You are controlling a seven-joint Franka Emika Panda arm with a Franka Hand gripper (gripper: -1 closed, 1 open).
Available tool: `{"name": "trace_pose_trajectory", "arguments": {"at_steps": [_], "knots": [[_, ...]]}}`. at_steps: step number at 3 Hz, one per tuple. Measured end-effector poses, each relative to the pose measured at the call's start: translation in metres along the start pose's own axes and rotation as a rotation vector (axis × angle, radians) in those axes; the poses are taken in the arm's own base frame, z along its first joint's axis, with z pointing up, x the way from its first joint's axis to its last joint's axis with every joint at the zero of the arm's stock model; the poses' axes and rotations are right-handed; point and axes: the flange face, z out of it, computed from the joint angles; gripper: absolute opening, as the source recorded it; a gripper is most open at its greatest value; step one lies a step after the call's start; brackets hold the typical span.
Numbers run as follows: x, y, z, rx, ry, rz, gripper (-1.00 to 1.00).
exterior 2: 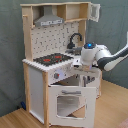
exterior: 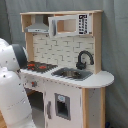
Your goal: Play with the kitchen
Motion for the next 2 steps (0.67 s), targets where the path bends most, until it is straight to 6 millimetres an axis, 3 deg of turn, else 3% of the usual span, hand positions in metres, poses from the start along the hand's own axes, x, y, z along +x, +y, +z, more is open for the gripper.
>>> {"name": "trace_pose_trajectory", "arguments": {"at_steps": [2], "knots": [[0.0102, -0.0054, 0.0093, 0.084, 0.094, -0.215, 1.0]]}}
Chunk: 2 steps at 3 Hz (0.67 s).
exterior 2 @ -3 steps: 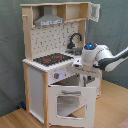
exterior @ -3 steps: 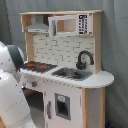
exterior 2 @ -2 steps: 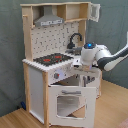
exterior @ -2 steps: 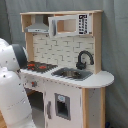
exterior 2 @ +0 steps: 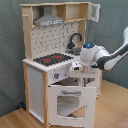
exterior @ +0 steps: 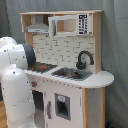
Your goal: Play with the kitchen
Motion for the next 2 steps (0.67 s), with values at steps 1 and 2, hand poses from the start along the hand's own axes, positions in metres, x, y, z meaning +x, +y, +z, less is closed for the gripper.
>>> {"name": "trace_pose_trajectory", "arguments": {"at_steps": [1, 2], "knots": [[-0.01, -0.004, 0.025, 0.086, 0.013, -0.068, 1.0], [-0.026, -0.008, 0.053, 0.177, 0.014, -0.112, 1.0]]}}
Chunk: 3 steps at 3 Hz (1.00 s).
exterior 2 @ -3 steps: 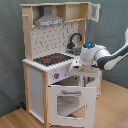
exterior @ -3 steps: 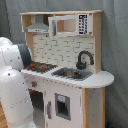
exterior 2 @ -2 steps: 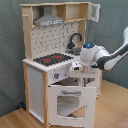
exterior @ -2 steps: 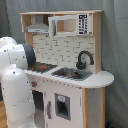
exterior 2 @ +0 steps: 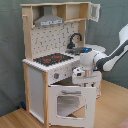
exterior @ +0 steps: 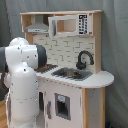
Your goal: Play with the kitchen
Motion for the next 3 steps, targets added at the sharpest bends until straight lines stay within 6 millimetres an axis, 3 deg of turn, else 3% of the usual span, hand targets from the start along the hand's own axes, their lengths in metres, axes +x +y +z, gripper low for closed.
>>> {"name": "trace_pose_trajectory", "arguments": {"at_steps": [1, 2, 3], "knots": [[-0.0112, 0.0051, 0.006, 0.033, -0.015, -0.071, 1.0], [-0.0083, 0.0025, 0.0104, 0.059, 0.003, -0.101, 1.0], [-0.0079, 0.0022, 0.0108, 0.062, 0.005, -0.102, -1.0]]}}
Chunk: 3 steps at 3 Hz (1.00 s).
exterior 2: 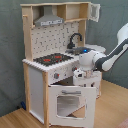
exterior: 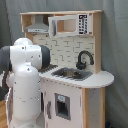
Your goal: Play with the kitchen
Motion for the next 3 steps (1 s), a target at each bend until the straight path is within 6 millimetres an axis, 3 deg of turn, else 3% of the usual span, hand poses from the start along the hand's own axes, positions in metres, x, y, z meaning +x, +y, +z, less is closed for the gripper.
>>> {"name": "trace_pose_trajectory", "arguments": {"at_steps": [3], "knots": [[0.036, -0.036, 0.02, 0.105, 0.015, 0.123, -1.0]]}}
